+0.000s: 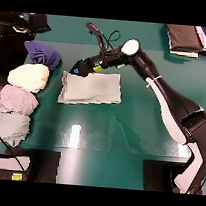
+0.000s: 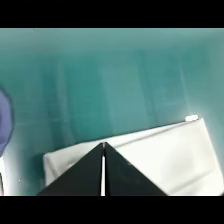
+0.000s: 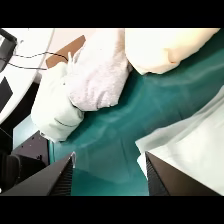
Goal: Fold the shirts.
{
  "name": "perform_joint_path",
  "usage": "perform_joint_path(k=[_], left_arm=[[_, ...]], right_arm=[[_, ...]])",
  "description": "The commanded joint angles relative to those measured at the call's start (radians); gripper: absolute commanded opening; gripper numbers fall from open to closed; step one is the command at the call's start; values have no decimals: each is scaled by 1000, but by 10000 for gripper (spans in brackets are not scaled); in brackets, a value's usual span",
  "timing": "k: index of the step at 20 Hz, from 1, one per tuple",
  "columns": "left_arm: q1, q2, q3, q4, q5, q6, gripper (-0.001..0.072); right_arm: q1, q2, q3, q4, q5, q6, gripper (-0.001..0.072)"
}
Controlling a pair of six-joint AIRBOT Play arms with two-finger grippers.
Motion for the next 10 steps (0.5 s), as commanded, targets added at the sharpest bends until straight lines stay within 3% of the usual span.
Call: perform_joint_path(k=[1, 4, 8, 9, 10], left_arm=[[32, 26, 0, 5, -75, 1, 27], [32, 25, 0, 2, -86, 3, 28], [32, 25, -5, -3, -89, 7, 28], [32, 24, -13, -6, -93, 7, 28], [32, 25, -27, -10, -94, 7, 28]], right_arm=[[-74, 52, -105, -150, 108, 68, 491], [-232, 159, -298, -301, 206, 128, 490], [-440, 303, -601, -293, 84, 198, 494], [-476, 319, -657, -275, 53, 198, 585], [-502, 319, -702, -232, 32, 197, 720]])
